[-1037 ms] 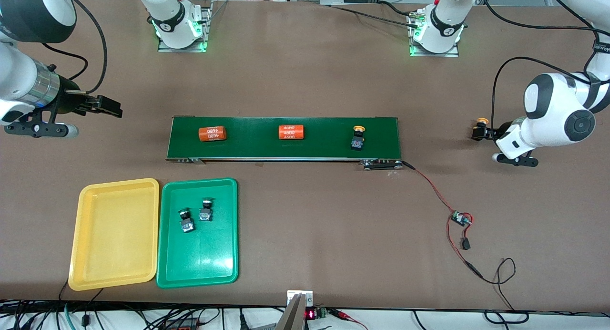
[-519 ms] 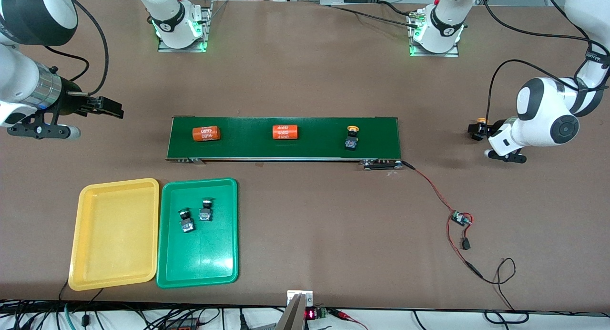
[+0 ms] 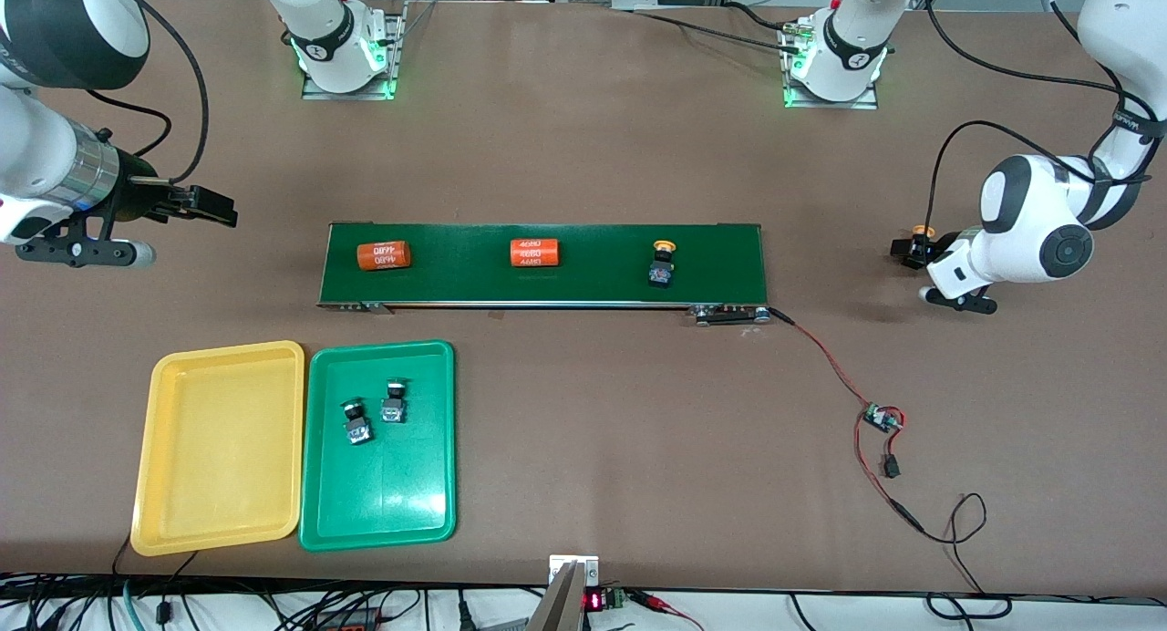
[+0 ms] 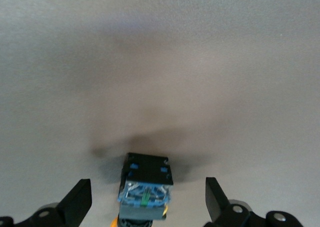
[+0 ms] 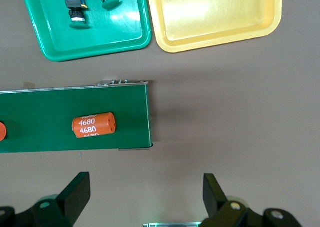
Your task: Sort buttons by color to trays
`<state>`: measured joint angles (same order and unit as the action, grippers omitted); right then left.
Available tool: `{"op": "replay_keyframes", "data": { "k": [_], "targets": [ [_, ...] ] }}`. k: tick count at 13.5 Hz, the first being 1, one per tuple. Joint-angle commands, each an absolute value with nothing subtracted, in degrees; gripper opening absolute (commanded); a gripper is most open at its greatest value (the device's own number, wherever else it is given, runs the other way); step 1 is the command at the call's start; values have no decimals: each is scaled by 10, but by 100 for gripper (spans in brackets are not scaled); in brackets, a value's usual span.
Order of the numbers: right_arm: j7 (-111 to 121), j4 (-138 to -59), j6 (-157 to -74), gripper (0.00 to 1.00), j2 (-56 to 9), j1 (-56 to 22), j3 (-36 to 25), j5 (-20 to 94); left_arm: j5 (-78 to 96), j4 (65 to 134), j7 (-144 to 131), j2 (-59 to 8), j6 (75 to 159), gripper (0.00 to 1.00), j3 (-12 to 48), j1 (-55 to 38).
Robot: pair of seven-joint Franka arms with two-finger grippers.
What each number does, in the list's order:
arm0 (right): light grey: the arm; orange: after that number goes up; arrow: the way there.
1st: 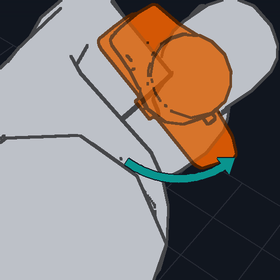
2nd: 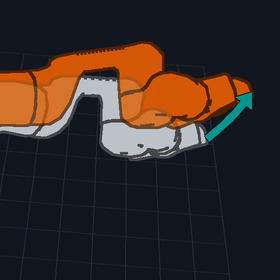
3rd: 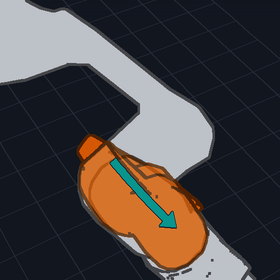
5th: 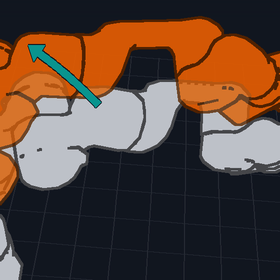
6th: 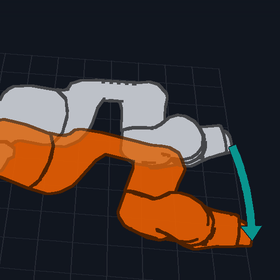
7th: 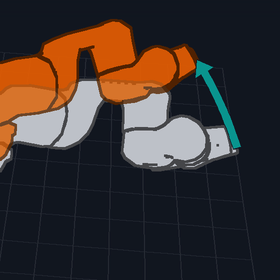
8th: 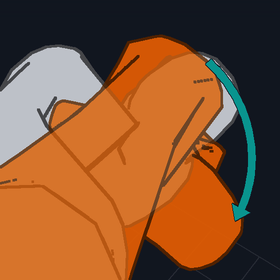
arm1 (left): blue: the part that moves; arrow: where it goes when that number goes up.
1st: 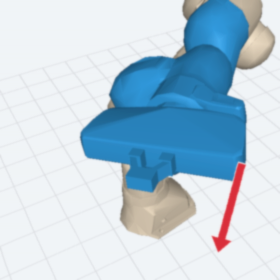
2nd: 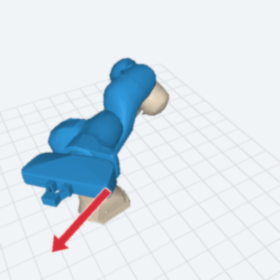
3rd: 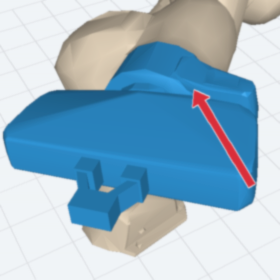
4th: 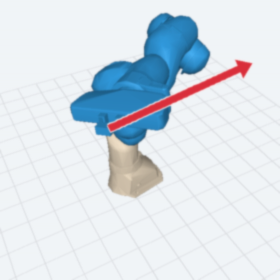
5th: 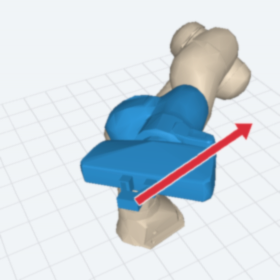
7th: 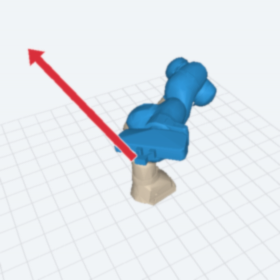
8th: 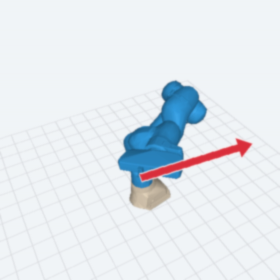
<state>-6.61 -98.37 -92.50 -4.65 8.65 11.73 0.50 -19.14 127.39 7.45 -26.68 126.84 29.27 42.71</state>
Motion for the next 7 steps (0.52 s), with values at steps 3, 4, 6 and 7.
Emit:
{"op": "replay_keyframes", "data": {
  "k": [3,4,6,7],
  "targets": [
    [-62,-980,-918,100,-48,91,120,9,-206,1281,149,-270,1287,63,283,434],
    [-62,-980,-918,100,-48,91,120,9,-206,1279,174,-269,1288,37,279,434],
    [-62,-980,-918,100,-47,91,120,9,-206,1276,195,-265,1286,8,279,433],
    [-62,-980,-917,100,-47,91,120,9,-206,1274,202,-261,1283,0,279,432]
  ]
}}
